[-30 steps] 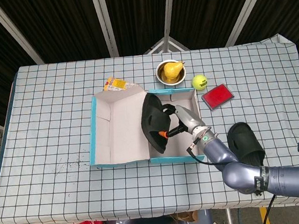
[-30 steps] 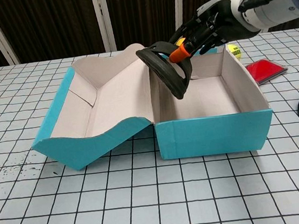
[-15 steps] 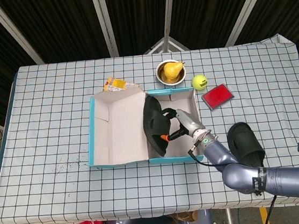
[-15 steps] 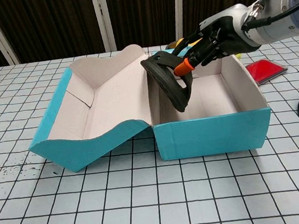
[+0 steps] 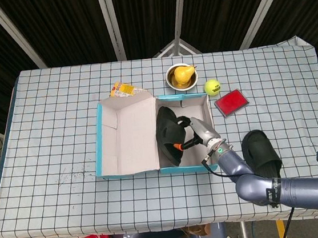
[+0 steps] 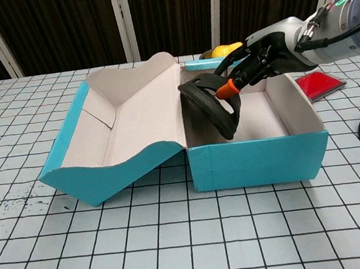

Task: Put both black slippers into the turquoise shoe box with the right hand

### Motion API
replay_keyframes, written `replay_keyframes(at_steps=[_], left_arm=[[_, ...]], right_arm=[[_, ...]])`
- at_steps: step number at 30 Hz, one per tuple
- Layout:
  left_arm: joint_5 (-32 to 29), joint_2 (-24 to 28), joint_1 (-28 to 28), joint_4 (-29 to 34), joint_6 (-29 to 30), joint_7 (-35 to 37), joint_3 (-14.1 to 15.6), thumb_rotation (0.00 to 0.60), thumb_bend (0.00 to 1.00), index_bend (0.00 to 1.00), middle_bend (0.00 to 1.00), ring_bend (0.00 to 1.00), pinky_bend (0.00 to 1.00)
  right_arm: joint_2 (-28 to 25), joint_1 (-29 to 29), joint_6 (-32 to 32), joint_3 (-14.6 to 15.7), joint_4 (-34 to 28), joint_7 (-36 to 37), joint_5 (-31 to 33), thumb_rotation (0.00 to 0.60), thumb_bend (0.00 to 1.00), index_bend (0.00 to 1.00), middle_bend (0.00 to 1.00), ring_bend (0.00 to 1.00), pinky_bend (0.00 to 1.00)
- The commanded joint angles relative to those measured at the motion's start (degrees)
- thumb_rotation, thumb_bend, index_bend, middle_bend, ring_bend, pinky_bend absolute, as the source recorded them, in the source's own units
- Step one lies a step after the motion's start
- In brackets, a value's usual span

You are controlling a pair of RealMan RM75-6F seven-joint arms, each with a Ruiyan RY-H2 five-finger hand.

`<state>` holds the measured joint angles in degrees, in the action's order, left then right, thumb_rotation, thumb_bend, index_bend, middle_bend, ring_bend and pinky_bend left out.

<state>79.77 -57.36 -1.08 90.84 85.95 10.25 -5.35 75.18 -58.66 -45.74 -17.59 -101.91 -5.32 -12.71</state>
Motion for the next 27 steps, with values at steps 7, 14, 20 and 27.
replay_keyframes(at_steps=[7,14,20,27], left_arm=[[0.0,0.0,0.1,-0.1,0.1,0.2,0.0,0.600,0.38,0.03,0.00,0.00,0.07],[0.1,0.1,0.2,-0.2,0.3,0.4,0.0,0.600,0.38,0.03,0.00,0.00,0.07],[0.0,0.0,0.1,-0.3,0.2,0.3,0.0,0.600,0.38,0.03,0.00,0.00,0.07],[0.0,0.0,0.3,-0.3,0.4,0.4,0.0,0.600,0.38,0.03,0.00,0.00,0.07]], right_arm=[[0.7,-0.2,-0.3,0.6,0.6,-0.1,0.2,0.600,0.43,0.63,0.53,0.21,0.00],[1.9,0.1,-0.9,1.5,1.6,-0.3,-1.3,0.600,0.43,0.64,0.53,0.21,0.00],[4.3,2.3,-2.1,1.9,2.6,1.1,-9.9,0.600,0.43,0.64,0.53,0.21,0.00],[7.6,5.6,-3.4,2.2,4.9,4.7,-18.8,0.600,0.43,0.64,0.53,0.21,0.00]])
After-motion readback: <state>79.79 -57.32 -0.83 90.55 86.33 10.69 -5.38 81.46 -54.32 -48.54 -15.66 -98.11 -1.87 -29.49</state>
